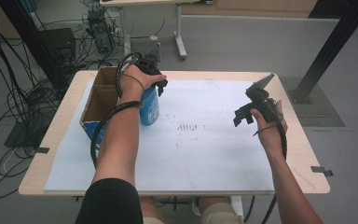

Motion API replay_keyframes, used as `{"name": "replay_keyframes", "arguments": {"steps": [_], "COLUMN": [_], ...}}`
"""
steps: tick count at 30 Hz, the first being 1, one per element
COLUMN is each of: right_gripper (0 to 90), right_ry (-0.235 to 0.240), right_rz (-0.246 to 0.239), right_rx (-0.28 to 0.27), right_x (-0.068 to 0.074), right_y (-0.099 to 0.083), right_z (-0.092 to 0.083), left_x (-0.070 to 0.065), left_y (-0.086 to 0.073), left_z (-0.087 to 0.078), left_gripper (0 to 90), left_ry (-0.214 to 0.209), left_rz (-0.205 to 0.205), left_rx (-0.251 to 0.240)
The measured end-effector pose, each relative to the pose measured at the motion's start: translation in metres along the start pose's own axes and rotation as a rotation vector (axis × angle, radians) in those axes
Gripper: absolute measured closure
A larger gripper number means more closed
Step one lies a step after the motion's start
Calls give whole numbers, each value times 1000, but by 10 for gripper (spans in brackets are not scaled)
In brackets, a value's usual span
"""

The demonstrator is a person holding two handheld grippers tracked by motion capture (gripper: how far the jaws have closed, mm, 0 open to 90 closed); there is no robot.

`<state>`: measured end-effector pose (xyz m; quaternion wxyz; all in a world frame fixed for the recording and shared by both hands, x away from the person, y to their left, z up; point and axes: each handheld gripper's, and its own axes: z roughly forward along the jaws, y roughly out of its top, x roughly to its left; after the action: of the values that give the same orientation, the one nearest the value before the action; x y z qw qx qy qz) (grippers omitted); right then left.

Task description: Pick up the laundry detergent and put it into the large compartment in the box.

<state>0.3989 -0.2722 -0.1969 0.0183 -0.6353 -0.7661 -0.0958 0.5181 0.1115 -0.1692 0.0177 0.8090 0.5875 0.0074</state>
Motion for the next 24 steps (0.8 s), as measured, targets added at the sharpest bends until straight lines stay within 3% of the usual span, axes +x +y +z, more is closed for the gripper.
{"name": "replay_keyframes", "arguments": {"steps": [24], "right_gripper": [64], "right_ry": [-3], "right_rz": [-9], "right_rx": [-6], "right_x": [0], "right_y": [-2], "right_z": [-1], "left_x": [-2], "left_y": [-2], "left_z": [0], "left_gripper": [61], "left_ry": [8], "left_rz": [5], "left_rx": [-6]}}
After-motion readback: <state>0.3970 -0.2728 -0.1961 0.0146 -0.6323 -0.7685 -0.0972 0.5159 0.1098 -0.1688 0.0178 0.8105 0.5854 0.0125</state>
